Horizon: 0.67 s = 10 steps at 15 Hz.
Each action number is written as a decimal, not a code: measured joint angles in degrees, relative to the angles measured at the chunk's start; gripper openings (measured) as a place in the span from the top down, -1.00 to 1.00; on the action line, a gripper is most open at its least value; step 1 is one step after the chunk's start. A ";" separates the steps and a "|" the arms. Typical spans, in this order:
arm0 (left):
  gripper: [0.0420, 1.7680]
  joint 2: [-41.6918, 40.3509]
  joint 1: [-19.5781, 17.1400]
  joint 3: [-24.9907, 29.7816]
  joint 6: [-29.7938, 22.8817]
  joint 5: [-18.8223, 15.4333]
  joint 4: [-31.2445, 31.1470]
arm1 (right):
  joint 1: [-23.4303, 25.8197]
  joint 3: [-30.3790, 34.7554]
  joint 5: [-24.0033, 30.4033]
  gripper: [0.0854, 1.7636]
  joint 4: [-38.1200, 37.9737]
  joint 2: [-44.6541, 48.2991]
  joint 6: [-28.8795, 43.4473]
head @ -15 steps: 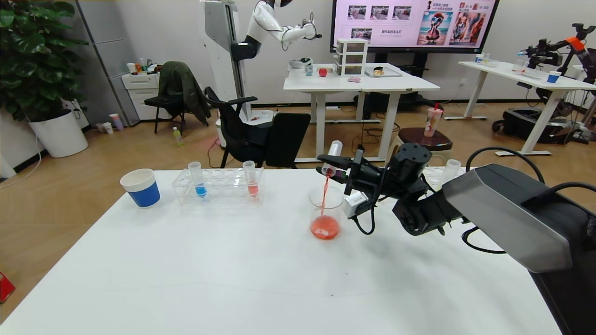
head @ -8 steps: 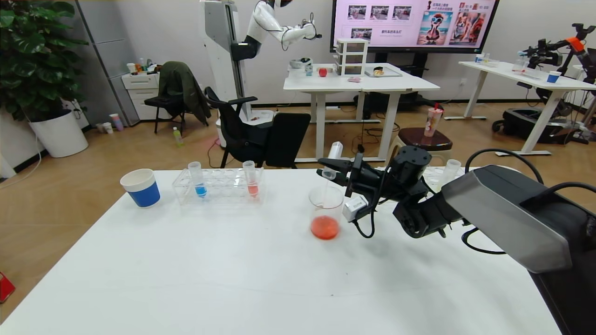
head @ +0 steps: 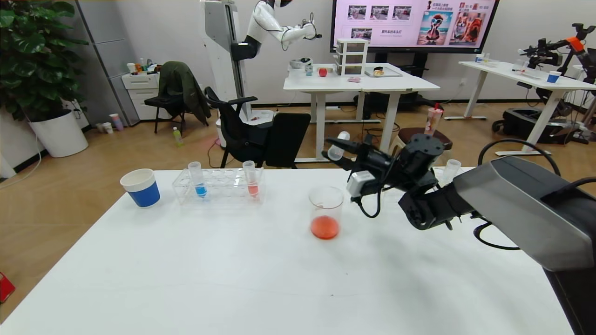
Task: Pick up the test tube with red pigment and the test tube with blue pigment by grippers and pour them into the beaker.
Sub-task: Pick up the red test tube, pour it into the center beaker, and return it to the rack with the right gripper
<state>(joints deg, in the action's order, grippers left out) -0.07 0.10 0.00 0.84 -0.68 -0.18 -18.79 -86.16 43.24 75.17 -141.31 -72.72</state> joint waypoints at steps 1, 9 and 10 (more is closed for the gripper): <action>-0.98 0.00 0.00 0.00 -0.05 -0.02 0.00 | 0.11 0.00 -3.55 0.49 1.88 1.05 5.39; -0.98 0.00 0.00 0.00 -0.02 -0.02 0.00 | -0.09 1.52 -43.03 0.49 1.29 7.90 44.80; -0.98 0.00 0.00 0.00 0.00 -0.02 0.02 | 0.00 3.25 -45.02 0.49 -0.44 9.03 47.51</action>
<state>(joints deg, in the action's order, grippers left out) -0.07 0.10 0.00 0.84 -0.71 -0.16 -18.79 -82.91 -1.78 74.73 -132.28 -25.21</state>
